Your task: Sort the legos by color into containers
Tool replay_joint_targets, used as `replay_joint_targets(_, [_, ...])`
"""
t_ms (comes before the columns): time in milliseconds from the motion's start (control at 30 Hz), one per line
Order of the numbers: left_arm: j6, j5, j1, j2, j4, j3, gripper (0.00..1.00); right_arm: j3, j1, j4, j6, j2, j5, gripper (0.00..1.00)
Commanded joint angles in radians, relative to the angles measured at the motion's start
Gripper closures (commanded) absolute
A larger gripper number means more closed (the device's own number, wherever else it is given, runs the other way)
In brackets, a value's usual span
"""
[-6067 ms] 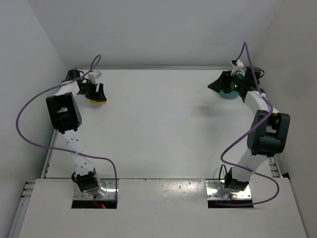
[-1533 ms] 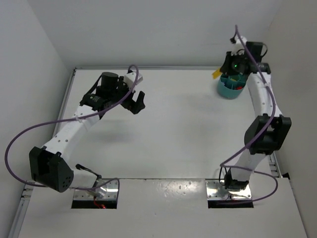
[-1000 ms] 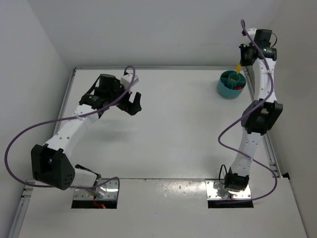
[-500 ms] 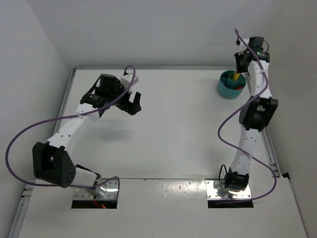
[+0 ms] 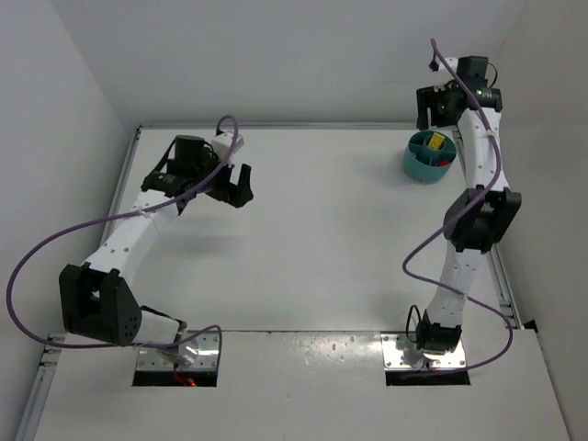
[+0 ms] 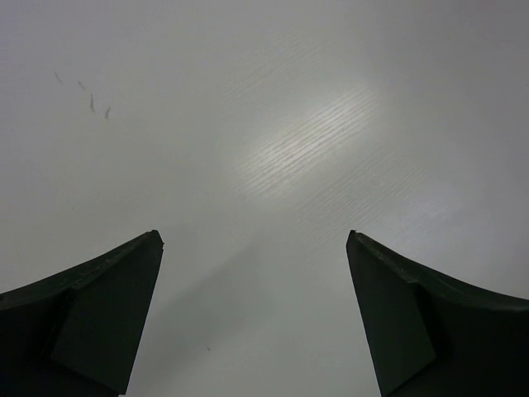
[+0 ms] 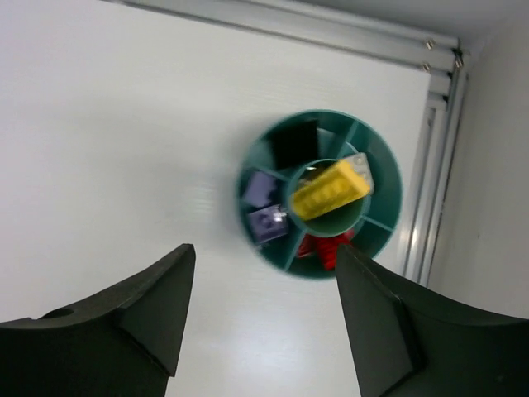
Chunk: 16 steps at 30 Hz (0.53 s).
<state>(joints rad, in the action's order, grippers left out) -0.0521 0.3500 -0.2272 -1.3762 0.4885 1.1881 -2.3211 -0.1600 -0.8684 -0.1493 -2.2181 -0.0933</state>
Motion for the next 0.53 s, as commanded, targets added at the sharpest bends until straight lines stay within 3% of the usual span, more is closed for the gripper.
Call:
replay_joint_targets(0, [0.053,0.04,0.06,0.011,-0.039,0.011,0.0,0.083,0.024,-0.023,0.028,0.279,-0.114,0.31])
replay_joint_targets(67, [0.054,0.049,0.087,0.011,-0.039,0.011,0.0,0.175,0.004,-0.041,0.028,0.38,-0.143,0.3])
replay_joint_targets(267, [0.064,0.017,0.198,0.023,-0.019,0.011,0.0,0.751,-0.036,0.011,-0.018,0.65,-0.123,0.29])
replay_joint_targets(500, [0.012,-0.02,0.301,0.117,0.004,-0.061,0.0,0.994,-0.046,0.06,0.004,0.863,-0.169,0.22])
